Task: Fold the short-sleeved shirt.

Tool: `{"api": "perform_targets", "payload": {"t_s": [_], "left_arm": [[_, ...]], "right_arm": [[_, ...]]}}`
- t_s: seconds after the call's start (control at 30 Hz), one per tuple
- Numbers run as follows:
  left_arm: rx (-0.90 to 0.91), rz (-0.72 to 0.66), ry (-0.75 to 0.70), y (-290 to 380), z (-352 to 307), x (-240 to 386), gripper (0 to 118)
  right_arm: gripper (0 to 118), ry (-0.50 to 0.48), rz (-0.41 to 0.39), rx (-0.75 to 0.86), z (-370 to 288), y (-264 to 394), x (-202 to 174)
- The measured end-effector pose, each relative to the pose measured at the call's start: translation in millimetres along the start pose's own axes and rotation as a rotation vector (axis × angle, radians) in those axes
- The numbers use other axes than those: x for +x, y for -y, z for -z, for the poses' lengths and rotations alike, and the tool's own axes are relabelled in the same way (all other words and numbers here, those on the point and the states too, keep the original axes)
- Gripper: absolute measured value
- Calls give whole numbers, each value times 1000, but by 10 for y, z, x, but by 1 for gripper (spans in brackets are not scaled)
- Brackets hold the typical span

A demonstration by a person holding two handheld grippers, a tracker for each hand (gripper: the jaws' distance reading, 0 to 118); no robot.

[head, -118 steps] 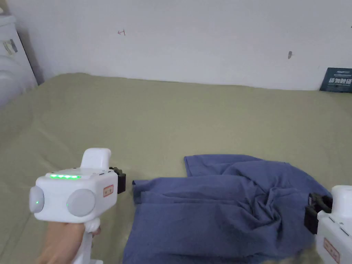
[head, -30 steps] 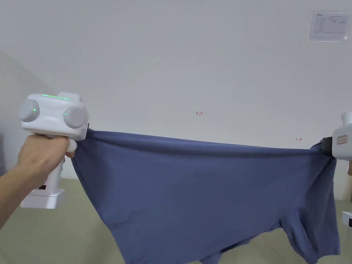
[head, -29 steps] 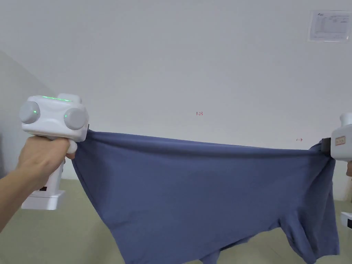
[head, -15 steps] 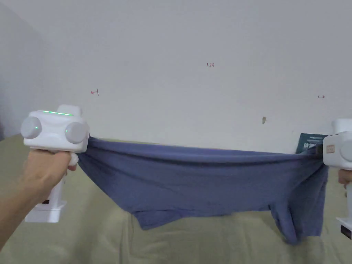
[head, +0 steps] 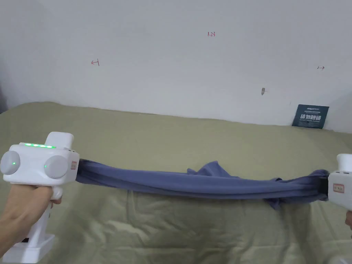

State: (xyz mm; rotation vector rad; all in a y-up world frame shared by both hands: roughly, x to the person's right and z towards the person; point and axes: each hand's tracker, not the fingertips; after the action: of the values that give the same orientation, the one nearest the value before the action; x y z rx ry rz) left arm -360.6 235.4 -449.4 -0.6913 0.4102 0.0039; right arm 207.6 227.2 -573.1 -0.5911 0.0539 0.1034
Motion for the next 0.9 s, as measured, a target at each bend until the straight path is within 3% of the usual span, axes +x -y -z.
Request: {"api": "perform_targets", "payload": {"t_s": [0.2,0.4,0.6,0.9], "left_arm": [[-44,56,36,874,-701,-192,5],[-139,50,111,1763,-1112,-348,5],[-229,42,124,2184,-1021,-329,5],[-284,23,125,2349,-895,-349,6]], "right_arm": [[5,-53,76,-36,-803,832,334],[5,-70,69,-145,-1376,1736,498],[5,-45,65,-249,-1254,2297,484],[6,-14,7,-281,-1080,2383,391]]}}
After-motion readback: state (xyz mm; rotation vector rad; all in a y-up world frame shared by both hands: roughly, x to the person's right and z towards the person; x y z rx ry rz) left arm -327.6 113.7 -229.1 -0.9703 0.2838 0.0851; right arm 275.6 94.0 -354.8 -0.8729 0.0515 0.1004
